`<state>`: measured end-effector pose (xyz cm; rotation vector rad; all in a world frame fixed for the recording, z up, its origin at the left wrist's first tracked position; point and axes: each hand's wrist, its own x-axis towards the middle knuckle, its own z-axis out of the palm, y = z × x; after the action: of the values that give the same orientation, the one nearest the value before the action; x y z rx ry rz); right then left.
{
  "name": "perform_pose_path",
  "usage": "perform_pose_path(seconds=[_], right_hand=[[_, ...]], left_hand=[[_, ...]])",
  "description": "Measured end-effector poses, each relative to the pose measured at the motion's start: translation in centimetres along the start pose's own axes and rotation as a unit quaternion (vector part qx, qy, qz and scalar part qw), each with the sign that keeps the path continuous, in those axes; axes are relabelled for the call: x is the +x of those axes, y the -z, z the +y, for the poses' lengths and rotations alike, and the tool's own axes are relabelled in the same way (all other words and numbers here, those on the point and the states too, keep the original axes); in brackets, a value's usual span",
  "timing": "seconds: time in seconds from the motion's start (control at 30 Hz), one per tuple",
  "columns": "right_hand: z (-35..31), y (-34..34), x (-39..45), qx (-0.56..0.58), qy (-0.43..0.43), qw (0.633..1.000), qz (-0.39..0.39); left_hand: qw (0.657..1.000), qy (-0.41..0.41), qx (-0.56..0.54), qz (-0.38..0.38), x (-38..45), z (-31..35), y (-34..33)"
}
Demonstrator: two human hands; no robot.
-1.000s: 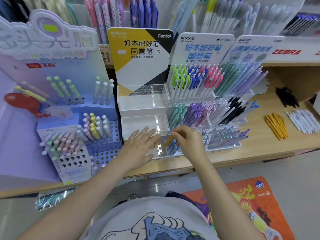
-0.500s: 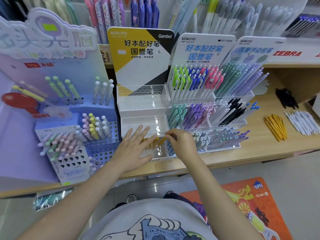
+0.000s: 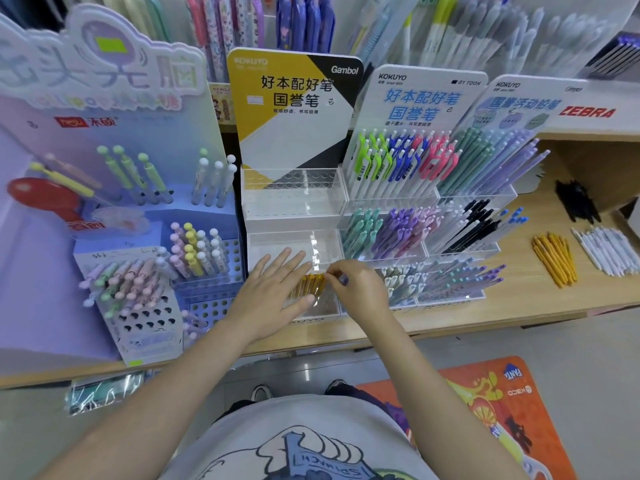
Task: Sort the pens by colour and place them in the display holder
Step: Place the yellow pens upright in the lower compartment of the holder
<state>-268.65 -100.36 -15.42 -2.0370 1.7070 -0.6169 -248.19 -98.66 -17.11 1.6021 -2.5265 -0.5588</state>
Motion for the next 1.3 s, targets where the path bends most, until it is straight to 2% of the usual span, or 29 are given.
perform_pose_path(seconds=[0.17,0.27,0.4,0.5,0.6,0.8,0.93,1.03,1.1,1.17,1.3], right_hand=[[-0.3,1.0,-0.5,0.035,-0.005,0.999,0.025],[-0.4,2.7,-1.2,0.042,0.001,0.999,0.035],[1.3,6.0,-2.4,0.015,0.002,0.997,0.075],[4.4,9.4,-3.2,-0.009,-0.032,0.991,0.130],[9.7,12.9,-4.3,-0.037,-0.109,0.980,0.160],[24.2,20.5,-5.8,-0.025,-0.228,0.954,0.191],[36.4,25.6,-5.0,0.006,-0.284,0.946,0.159],[45.7,28.7,-3.1,0.014,-0.309,0.943,0.123],[50.8,30.6,-2.1,0.021,-0.331,0.939,0.096],[54.8,32.1,-0.9,0.036,-0.339,0.938,0.061],[60.4,33.4,2.7,0.090,-0.368,0.925,-0.026]], left_hand=[[0.999,0.008,-0.035,0.017,0.0,0.2,0.1],[0.995,0.027,-0.092,0.038,0.2,0.7,0.6],[0.976,0.023,-0.133,0.168,1.6,3.9,2.1],[0.967,-0.021,-0.144,0.207,4.1,8.8,3.4],[0.967,-0.067,-0.149,0.193,7.5,14.8,3.8],[0.975,-0.134,-0.157,0.084,18.2,28.3,-0.4],[0.976,-0.065,-0.207,-0.005,27.4,37.3,-7.2],[0.967,0.034,-0.247,-0.052,33.6,43.1,-11.7],[0.944,0.134,-0.290,-0.080,37.2,46.1,-13.8],[0.907,0.228,-0.344,-0.086,40.5,48.0,-15.8],[0.861,0.326,-0.372,-0.116,46.0,49.6,-19.3]])
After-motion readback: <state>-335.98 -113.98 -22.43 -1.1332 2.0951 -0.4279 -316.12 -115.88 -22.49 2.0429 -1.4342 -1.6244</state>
